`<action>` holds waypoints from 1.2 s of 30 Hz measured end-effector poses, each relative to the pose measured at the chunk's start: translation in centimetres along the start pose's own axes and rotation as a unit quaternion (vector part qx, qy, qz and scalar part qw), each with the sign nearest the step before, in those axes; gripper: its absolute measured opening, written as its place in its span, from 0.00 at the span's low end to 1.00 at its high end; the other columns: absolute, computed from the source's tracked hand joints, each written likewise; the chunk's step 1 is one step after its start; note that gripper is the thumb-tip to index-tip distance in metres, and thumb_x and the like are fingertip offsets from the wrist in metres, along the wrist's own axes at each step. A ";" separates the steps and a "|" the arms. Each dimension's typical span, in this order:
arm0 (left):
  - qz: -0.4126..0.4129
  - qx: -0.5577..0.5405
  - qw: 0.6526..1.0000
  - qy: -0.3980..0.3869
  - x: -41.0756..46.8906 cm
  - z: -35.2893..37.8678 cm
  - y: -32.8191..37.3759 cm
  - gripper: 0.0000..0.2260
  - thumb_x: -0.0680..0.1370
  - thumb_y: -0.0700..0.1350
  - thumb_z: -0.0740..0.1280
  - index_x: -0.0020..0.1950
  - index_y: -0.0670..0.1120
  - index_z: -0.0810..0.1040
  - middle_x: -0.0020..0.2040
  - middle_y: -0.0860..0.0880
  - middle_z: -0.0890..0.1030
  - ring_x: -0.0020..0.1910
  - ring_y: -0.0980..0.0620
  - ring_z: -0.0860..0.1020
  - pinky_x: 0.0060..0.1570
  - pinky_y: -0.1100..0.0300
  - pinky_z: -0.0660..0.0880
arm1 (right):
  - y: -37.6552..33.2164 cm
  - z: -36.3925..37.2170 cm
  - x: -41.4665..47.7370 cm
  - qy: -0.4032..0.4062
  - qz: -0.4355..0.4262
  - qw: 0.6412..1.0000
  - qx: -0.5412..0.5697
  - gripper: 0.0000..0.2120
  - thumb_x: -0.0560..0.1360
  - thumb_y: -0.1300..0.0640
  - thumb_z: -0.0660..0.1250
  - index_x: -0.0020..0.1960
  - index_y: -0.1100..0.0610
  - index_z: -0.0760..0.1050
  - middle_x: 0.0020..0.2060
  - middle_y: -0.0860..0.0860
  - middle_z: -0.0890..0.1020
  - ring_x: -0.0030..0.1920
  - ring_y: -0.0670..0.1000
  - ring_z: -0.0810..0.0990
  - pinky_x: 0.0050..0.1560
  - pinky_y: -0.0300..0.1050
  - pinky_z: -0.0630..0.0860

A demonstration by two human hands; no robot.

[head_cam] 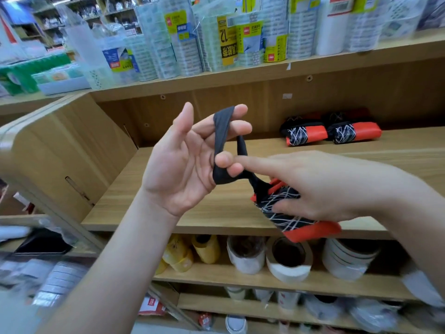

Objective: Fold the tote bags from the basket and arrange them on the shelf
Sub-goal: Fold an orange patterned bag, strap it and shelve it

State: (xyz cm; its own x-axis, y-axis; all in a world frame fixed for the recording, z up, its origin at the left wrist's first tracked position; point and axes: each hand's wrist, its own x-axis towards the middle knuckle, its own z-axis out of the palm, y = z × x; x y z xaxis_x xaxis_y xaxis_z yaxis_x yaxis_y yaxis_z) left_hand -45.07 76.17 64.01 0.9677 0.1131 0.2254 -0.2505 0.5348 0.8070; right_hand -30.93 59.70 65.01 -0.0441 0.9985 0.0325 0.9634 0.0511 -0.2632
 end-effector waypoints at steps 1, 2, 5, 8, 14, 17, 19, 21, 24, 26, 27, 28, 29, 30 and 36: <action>0.005 0.009 1.000 0.009 0.0 0.1 -0.1 0.30 0.81 0.60 0.50 0.71 0.37 0.66 0.51 0.44 0.81 0.33 0.54 0.81 0.41 0.56 0.82 | -0.1 0.2 0.3 0.012 -0.010 1.000 -0.025 0.41 0.78 0.50 0.67 0.65 0.22 0.38 0.62 0.39 0.73 0.57 0.45 0.73 0.59 0.45 0.72; 0.014 0.012 1.000 0.020 -0.1 0.3 -0.2 0.30 0.80 0.60 0.52 0.71 0.37 0.67 0.49 0.45 0.81 0.34 0.54 0.81 0.42 0.56 0.82 | 0.1 0.4 0.5 0.022 -0.011 0.999 -0.029 0.38 0.78 0.51 0.67 0.66 0.24 0.42 0.62 0.42 0.75 0.57 0.47 0.74 0.58 0.49 0.73; 0.051 0.004 0.993 0.103 -0.7 -0.1 -0.9 0.20 0.78 0.51 0.62 0.63 0.37 0.76 0.42 0.47 0.79 0.34 0.55 0.79 0.45 0.57 0.81 | 1.5 0.6 0.7 0.071 0.003 0.996 0.053 0.25 0.76 0.53 0.69 0.69 0.37 0.66 0.58 0.40 0.79 0.57 0.43 0.76 0.58 0.49 0.74; 0.023 0.027 0.969 0.244 -1.1 -0.5 -2.0 0.05 0.73 0.37 0.67 0.48 0.40 0.79 0.38 0.46 0.77 0.35 0.54 0.79 0.45 0.57 0.82 | 2.5 0.9 0.8 0.075 -0.005 0.986 0.150 0.11 0.75 0.56 0.72 0.56 0.47 0.79 0.46 0.40 0.82 0.49 0.41 0.80 0.50 0.41 0.75; 0.017 0.338 0.896 0.288 -2.6 -2.6 -2.8 0.24 0.69 0.41 0.75 0.63 0.55 0.78 0.64 0.51 0.79 0.62 0.52 0.78 0.55 0.56 0.78 | 4.4 1.1 1.0 0.004 -0.026 0.927 0.374 0.08 0.73 0.62 0.73 0.52 0.57 0.82 0.44 0.55 0.85 0.43 0.56 0.84 0.44 0.45 0.79; 0.068 0.544 0.828 0.117 -3.2 -2.1 -1.9 0.18 0.74 0.55 0.72 0.62 0.53 0.80 0.69 0.55 0.72 0.71 0.55 0.68 0.62 0.64 0.70 | 5.4 1.7 1.2 -0.031 -0.044 0.880 0.473 0.09 0.70 0.61 0.71 0.49 0.56 0.83 0.45 0.60 0.84 0.43 0.58 0.83 0.45 0.48 0.78; 0.089 0.708 0.699 0.045 -3.1 -1.9 -1.9 0.20 0.69 0.59 0.73 0.57 0.51 0.82 0.65 0.53 0.74 0.68 0.51 0.70 0.63 0.60 0.69 | 5.9 2.1 1.4 -0.049 -0.054 0.842 0.535 0.09 0.69 0.63 0.70 0.48 0.56 0.83 0.41 0.61 0.84 0.40 0.55 0.82 0.42 0.44 0.78; 0.143 0.731 0.664 0.063 -2.7 -1.3 -2.3 0.13 0.70 0.55 0.73 0.48 0.48 0.83 0.55 0.51 0.78 0.59 0.51 0.75 0.57 0.57 0.73 | 6.3 2.4 1.6 -0.057 -0.071 0.801 0.591 0.09 0.68 0.65 0.72 0.47 0.58 0.82 0.37 0.55 0.83 0.36 0.49 0.82 0.38 0.39 0.78; 0.146 0.436 0.883 0.094 -2.2 -0.4 -1.9 0.06 0.74 0.50 0.71 0.40 0.49 0.83 0.38 0.50 0.81 0.43 0.52 0.79 0.49 0.58 0.75 | 6.7 3.6 1.9 -0.077 -0.088 0.724 0.680 0.17 0.66 0.56 0.78 0.50 0.63 0.78 0.39 0.55 0.82 0.36 0.49 0.82 0.38 0.39 0.78; 0.134 0.283 0.947 0.066 -1.8 -0.5 -1.8 0.10 0.75 0.53 0.70 0.43 0.48 0.83 0.31 0.53 0.77 0.36 0.53 0.78 0.50 0.57 0.76 | 6.5 4.6 2.1 -0.098 -0.103 0.667 0.731 0.19 0.68 0.57 0.77 0.52 0.65 0.74 0.40 0.55 0.81 0.37 0.49 0.82 0.39 0.39 0.79; 0.117 0.225 0.966 0.057 -1.5 -0.7 -1.9 0.13 0.76 0.55 0.69 0.48 0.45 0.83 0.30 0.54 0.75 0.34 0.55 0.76 0.50 0.57 0.76 | 6.3 5.0 2.3 -0.111 -0.125 0.631 0.757 0.18 0.71 0.59 0.74 0.54 0.66 0.71 0.41 0.56 0.81 0.38 0.49 0.83 0.40 0.40 0.80; 0.097 0.171 0.979 0.054 -1.1 -0.8 -2.0 0.16 0.76 0.55 0.68 0.54 0.43 0.82 0.30 0.55 0.74 0.31 0.57 0.75 0.50 0.58 0.77 | 6.0 5.3 2.4 -0.123 -0.151 0.591 0.783 0.17 0.74 0.62 0.71 0.57 0.66 0.68 0.42 0.57 0.81 0.40 0.50 0.83 0.42 0.40 0.80; 0.076 0.110 0.990 0.050 -0.8 -1.0 -2.1 0.19 0.77 0.54 0.67 0.59 0.41 0.80 0.32 0.54 0.74 0.30 0.58 0.74 0.47 0.59 0.77 | 5.8 5.4 2.4 -0.131 -0.166 0.560 0.801 0.17 0.76 0.65 0.68 0.60 0.68 0.66 0.45 0.58 0.81 0.43 0.52 0.83 0.44 0.42 0.80; 0.058 0.052 0.996 0.043 -0.7 -1.2 -2.1 0.21 0.78 0.54 0.65 0.63 0.39 0.78 0.34 0.53 0.75 0.29 0.59 0.75 0.45 0.60 0.78 | 5.6 5.5 2.2 -0.127 -0.164 0.551 0.809 0.20 0.76 0.66 0.67 0.64 0.68 0.64 0.48 0.60 0.81 0.45 0.53 0.83 0.47 0.43 0.80; 0.005 -0.032 0.999 0.022 -0.3 -2.6 -1.7 0.28 0.80 0.57 0.60 0.71 0.37 0.69 0.52 0.44 0.77 0.33 0.57 0.79 0.41 0.59 0.81 | 6.0 4.6 -0.2 0.074 -0.017 0.819 0.569 0.36 0.70 0.59 0.76 0.71 0.38 0.64 0.47 0.57 0.77 0.44 0.62 0.78 0.49 0.59 0.76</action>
State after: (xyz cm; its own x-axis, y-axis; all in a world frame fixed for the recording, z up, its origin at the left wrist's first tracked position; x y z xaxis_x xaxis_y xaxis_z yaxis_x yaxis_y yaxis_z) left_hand -44.84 77.41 61.09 0.9656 0.1544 0.2091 -0.2599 0.5864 0.7672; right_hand -26.32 59.94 58.98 0.0482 0.9872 0.1520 0.0892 0.1473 -0.9851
